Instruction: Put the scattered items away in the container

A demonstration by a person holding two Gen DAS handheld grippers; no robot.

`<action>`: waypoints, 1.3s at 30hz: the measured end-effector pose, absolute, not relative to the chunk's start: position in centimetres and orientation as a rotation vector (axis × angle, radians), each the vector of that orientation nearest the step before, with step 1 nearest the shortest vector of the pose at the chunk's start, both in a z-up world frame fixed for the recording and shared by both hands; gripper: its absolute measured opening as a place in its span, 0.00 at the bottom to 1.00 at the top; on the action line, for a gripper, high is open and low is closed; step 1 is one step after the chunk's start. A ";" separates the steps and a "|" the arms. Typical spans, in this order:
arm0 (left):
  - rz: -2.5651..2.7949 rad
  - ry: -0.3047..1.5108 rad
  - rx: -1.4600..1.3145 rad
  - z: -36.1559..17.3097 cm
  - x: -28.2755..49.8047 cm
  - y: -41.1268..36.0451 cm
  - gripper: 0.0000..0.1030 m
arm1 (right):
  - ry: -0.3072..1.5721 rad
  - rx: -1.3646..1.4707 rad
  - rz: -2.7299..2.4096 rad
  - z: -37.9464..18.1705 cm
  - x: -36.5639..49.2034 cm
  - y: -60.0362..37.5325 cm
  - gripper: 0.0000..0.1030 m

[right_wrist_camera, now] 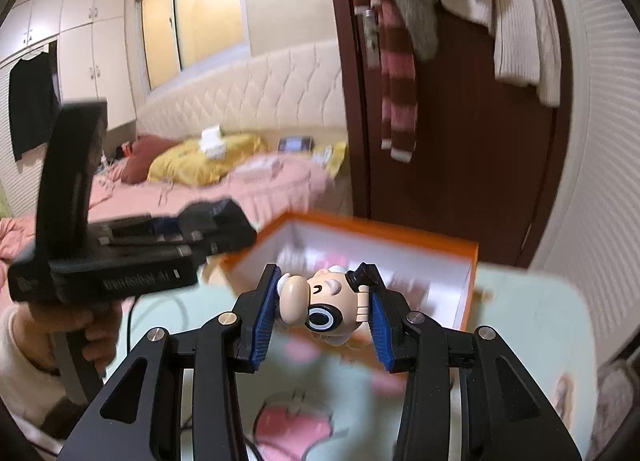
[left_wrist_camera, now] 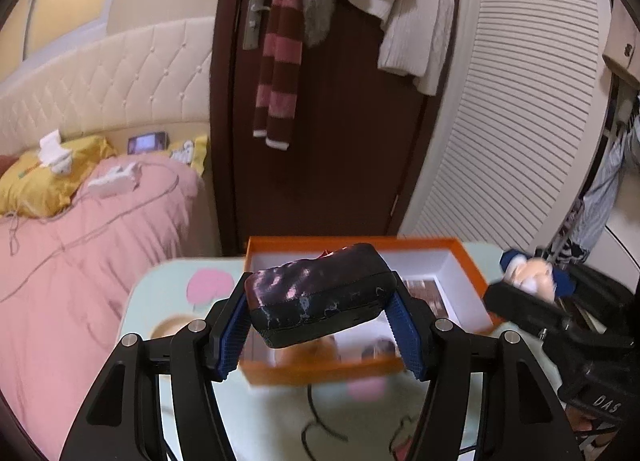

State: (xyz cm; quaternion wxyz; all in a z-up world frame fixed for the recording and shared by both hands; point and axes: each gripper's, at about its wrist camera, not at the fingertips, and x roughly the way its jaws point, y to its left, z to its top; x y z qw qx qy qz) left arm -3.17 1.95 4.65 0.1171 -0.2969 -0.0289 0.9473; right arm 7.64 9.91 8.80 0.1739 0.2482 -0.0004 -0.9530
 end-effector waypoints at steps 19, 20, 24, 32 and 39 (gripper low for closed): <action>2.723 -0.090 -1.046 -1.0 -9.3 3.4 0.60 | -0.044 0.974 -2.793 3.5 -0.9 12.1 0.42; 2.718 -0.093 -1.055 -1.2 -9.4 3.4 0.60 | -0.053 0.979 -2.797 3.3 -1.1 12.3 0.42; 2.716 -0.098 -1.033 -1.2 -9.2 3.3 0.69 | -0.086 0.984 -2.800 2.9 -1.3 12.8 0.42; 2.714 -0.099 -0.913 0.2 -6.7 2.4 0.78 | -0.210 0.771 -2.880 4.9 0.7 14.2 0.75; 2.709 -0.059 -0.949 0.3 -3.8 1.4 0.79 | -0.242 0.788 -2.862 5.3 1.8 15.0 0.75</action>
